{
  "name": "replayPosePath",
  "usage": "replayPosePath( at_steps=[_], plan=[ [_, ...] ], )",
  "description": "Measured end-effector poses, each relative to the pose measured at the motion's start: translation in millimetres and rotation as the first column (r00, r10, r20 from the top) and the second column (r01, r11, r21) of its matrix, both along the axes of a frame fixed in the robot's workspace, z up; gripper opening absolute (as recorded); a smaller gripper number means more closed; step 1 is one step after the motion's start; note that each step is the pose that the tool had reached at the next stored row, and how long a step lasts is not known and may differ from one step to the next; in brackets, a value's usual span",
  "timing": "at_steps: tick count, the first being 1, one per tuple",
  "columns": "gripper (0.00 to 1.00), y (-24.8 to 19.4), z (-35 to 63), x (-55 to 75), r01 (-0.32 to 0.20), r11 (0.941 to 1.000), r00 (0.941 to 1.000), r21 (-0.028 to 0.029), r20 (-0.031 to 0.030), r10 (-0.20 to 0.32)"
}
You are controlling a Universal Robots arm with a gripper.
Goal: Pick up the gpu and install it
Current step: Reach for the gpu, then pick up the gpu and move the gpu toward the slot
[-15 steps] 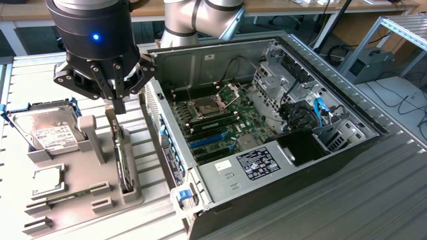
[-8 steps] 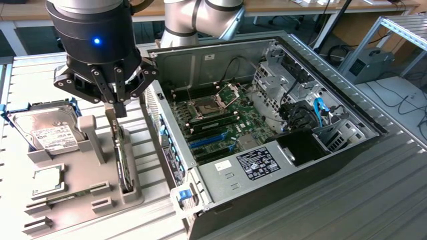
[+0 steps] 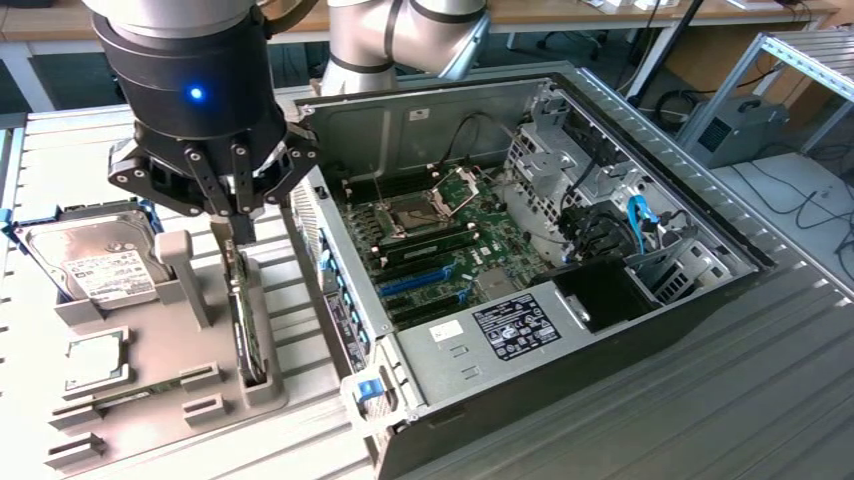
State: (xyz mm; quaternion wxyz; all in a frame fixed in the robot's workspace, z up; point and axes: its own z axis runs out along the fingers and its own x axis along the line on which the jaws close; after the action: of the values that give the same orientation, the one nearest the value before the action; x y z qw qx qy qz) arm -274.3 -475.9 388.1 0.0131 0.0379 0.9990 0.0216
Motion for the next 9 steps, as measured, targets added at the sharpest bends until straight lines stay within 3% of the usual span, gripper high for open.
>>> replayPosePath(
  at_steps=[3, 9],
  plan=[
    [0.11, -6.9, -0.1, 0.0, 0.0, 1.0, 1.0, 0.0001, 0.0001, 0.0],
    [0.11, -7.1, -0.1, 0.0, 0.0, 1.0, 1.0, 0.0, 0.0, 0.0]
  ],
)
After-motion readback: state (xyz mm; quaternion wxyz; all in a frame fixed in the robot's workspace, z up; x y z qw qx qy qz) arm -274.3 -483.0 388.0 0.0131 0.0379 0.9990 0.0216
